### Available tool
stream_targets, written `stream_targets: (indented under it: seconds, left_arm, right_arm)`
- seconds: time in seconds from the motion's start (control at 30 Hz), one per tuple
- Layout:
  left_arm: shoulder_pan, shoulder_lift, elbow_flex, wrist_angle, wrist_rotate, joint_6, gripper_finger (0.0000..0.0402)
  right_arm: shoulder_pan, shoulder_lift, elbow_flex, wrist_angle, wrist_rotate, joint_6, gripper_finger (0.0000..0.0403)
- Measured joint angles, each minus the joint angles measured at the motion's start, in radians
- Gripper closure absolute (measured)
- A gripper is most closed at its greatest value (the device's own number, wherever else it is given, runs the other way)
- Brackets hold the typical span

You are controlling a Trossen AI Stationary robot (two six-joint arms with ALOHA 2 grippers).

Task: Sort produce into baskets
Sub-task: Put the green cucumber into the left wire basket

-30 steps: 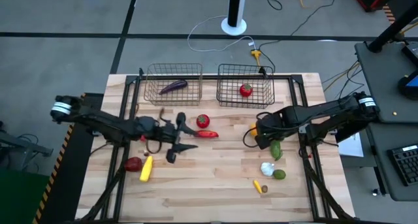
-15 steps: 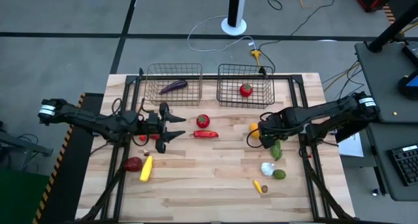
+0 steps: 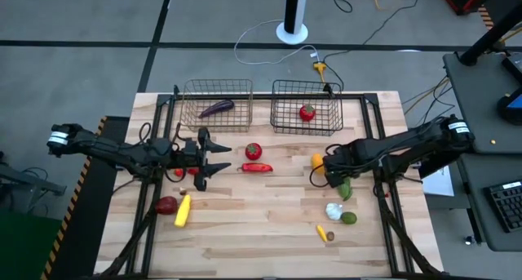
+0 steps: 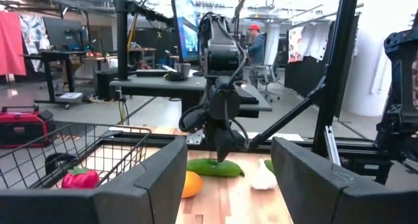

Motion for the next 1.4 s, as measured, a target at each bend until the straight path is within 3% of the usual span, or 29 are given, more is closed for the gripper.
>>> stream_targets:
  seconds: [0.53,1.03,1.23,1.4]
  left_arm:
    - [0.000,0.004,0.000,-0.002,-0.001,0.000,0.0197]
    - [0.000,0.020,0.000,-0.002,-0.001,0.000,0.0197]
    - [0.000,0.020,0.000,-0.002,-0.001,-0.002,0.0197]
    - [0.000,0.020,0.001,-0.005,-0.001,-0.009,0.0197]
  right_arm:
    - [0.000,0.003,-0.144,0.171,0.053,0.016,0.0063]
    - [0.000,0.003,-0.145,0.193,0.062,0.052,0.0184]
    - [0.000,0.000,-0.141,0.185,0.077,0.046,0.0195]
    - [0.000,-0.023,-0.060,0.074,0.106,0.036,0.0196]
